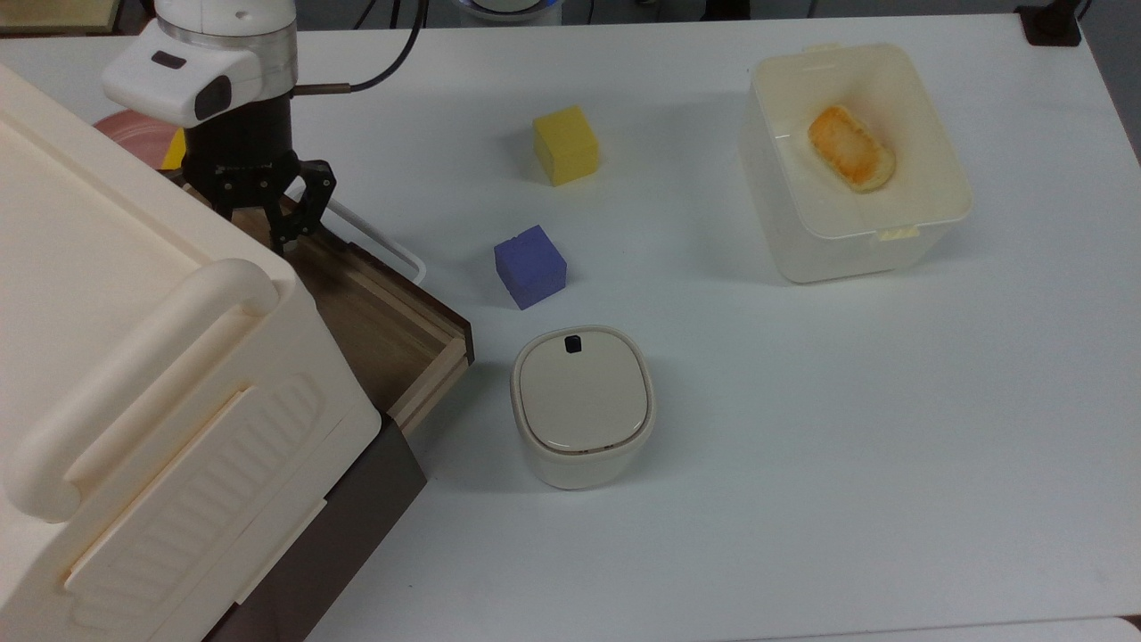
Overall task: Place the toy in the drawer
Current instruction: 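Lower the panda toy into the drawer and open the gripper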
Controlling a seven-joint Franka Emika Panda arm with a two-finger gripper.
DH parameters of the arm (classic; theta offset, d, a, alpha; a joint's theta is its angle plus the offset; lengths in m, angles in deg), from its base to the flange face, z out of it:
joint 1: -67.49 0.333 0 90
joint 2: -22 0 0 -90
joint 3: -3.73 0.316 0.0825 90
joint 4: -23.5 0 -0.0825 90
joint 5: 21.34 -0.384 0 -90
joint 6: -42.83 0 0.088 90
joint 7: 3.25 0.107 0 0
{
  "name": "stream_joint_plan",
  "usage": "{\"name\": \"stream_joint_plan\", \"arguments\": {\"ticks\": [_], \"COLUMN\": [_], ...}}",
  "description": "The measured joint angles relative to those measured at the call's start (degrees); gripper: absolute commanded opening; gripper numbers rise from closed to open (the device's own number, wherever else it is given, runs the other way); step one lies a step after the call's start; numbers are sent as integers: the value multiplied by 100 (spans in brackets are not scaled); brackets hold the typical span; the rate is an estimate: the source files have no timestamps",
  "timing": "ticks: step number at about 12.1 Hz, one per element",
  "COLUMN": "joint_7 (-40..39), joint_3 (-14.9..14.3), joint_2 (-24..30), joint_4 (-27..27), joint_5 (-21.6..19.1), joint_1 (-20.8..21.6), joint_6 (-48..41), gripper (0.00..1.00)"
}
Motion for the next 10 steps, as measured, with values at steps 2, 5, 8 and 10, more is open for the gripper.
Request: {"name": "stream_joint_plan", "arguments": {"ticks": [2, 5, 8, 10], "joint_7": [0, 0, 0, 0], "joint_3": [4, 9, 10, 10], "joint_2": [39, 69, 106, 118], "joint_4": [0, -25, -98, -140], "joint_5": [0, 1, 1, 1], "joint_1": [29, 33, 33, 33], "joint_6": [-90, -124, -124, -124], "gripper": [56, 69, 69, 70]}}
